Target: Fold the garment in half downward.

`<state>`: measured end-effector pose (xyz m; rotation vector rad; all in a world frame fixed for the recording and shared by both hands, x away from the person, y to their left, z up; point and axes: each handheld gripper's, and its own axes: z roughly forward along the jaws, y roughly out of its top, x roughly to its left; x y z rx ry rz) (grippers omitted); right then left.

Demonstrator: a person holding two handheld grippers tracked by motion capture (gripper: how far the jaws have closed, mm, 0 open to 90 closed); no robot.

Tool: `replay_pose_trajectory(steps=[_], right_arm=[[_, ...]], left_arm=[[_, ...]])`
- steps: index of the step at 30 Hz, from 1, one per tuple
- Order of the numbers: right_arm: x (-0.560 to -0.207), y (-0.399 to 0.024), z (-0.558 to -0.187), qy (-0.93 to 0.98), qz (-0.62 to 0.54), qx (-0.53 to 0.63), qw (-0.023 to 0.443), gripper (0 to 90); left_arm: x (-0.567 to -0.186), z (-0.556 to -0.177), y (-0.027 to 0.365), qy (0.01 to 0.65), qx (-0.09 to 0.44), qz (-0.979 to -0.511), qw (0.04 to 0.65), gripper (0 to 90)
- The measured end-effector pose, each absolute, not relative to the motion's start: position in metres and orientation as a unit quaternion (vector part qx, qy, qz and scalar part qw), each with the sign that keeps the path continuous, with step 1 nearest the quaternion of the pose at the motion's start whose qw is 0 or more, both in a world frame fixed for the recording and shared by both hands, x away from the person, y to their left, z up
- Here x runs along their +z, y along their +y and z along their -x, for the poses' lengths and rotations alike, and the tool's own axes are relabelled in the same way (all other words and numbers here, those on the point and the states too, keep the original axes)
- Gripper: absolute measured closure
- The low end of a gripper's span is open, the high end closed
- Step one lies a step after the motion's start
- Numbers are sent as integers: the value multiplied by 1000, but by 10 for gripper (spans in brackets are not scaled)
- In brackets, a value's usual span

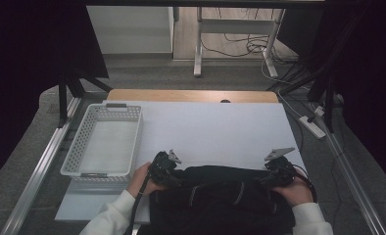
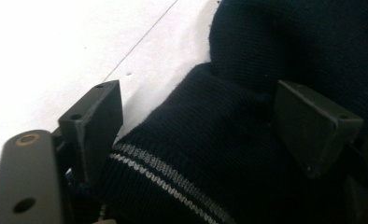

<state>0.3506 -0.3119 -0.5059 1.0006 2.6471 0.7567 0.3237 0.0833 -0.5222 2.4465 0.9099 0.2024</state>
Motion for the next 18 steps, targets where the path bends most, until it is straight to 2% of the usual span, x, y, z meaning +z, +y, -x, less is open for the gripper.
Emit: replay_pose_trajectory(steps=[4,7,9,12,15,18], right_arm=[[-506,-317,-349,901,-339,255,91,202],[-505,-317,-347,904,-335,249,88,218],[-504,-316,-344,908,-329,246,86,266],[-502,-316,-338,913,-316,244,80,375],[-500,-318,-333,915,-307,253,71,527],[-500,-318,-330,917,-294,264,57,684]], left_arm=[[-523,-324,85,338,64,-902,261,216],[-523,-323,86,334,54,-902,268,287],[-522,-321,86,328,53,-904,268,357],[-520,-319,86,319,45,-906,272,477],[-520,-318,86,312,37,-908,277,634],[-518,-316,85,307,46,-910,276,723]])
